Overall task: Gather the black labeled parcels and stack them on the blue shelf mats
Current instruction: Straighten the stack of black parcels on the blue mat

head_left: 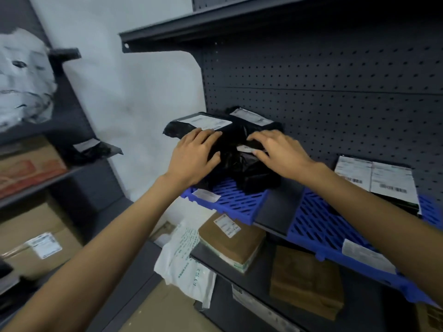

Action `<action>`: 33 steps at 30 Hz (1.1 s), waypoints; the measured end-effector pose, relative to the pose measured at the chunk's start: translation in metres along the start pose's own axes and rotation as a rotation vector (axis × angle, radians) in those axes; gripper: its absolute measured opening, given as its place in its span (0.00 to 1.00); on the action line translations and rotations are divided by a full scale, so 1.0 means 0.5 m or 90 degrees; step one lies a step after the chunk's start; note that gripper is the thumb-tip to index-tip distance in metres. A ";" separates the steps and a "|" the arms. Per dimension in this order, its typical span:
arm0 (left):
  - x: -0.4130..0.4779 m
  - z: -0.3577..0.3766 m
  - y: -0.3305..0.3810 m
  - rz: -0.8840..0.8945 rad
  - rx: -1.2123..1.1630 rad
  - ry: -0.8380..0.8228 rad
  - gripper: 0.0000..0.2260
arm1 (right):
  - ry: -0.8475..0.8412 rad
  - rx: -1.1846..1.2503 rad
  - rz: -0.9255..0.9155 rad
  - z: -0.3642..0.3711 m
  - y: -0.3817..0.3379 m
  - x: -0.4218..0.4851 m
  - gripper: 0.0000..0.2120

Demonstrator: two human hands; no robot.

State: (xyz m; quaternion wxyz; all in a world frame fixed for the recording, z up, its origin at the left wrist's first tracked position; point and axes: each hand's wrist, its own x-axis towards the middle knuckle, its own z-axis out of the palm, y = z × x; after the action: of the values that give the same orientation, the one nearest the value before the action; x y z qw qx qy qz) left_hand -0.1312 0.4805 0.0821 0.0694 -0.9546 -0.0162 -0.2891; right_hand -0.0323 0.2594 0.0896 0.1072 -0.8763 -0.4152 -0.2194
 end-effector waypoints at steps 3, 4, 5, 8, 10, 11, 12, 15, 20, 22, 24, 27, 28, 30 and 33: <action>0.026 0.022 -0.030 -0.039 0.021 -0.029 0.25 | 0.006 0.011 -0.023 0.018 0.002 0.054 0.19; 0.035 0.031 -0.038 -0.048 0.022 -0.036 0.26 | 0.004 0.013 -0.033 0.024 0.002 0.073 0.19; 0.043 0.041 -0.044 -0.057 0.023 -0.043 0.26 | -0.001 0.016 -0.042 0.031 0.003 0.091 0.19; 0.067 0.067 -0.053 -0.087 0.019 -0.054 0.25 | -0.009 0.020 -0.071 0.052 0.008 0.141 0.21; 0.079 0.078 -0.053 -0.101 0.014 -0.051 0.24 | -0.018 0.023 -0.079 0.064 0.017 0.172 0.24; 0.083 0.082 -0.053 -0.108 0.007 -0.048 0.24 | -0.027 0.028 -0.081 0.068 0.023 0.187 0.25; 0.084 0.085 -0.053 -0.114 -0.006 -0.043 0.24 | -0.039 0.033 -0.082 0.073 0.029 0.200 0.26; 0.085 0.091 -0.051 -0.126 -0.082 -0.028 0.25 | -0.088 0.051 -0.110 0.080 0.045 0.234 0.26; 0.088 0.099 -0.044 -0.132 -0.151 -0.017 0.24 | -0.135 0.106 -0.174 0.085 0.060 0.256 0.22; 0.091 0.103 -0.042 -0.134 -0.165 -0.018 0.23 | -0.141 0.110 -0.178 0.086 0.063 0.258 0.22; 0.093 0.106 -0.042 -0.133 -0.177 -0.015 0.21 | -0.139 0.128 -0.182 0.086 0.063 0.256 0.22; 0.095 0.109 -0.048 -0.135 -0.202 -0.013 0.20 | -0.124 0.151 -0.193 0.084 0.055 0.249 0.22; 0.093 0.108 -0.051 -0.137 -0.211 -0.011 0.19 | -0.117 0.157 -0.196 0.084 0.052 0.246 0.22; 0.088 0.104 -0.057 -0.140 -0.224 -0.007 0.19 | -0.102 0.165 -0.203 0.081 0.044 0.240 0.21; 0.079 0.097 -0.071 -0.147 -0.237 -0.011 0.19 | -0.082 0.187 -0.210 0.078 0.027 0.230 0.20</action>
State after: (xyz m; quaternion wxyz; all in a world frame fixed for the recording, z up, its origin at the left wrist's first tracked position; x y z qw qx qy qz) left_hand -0.0745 0.5222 0.0685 -0.1416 -0.9451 -0.0727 -0.2853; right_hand 0.0543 0.3436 0.1096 0.1698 -0.7838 -0.5862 -0.1149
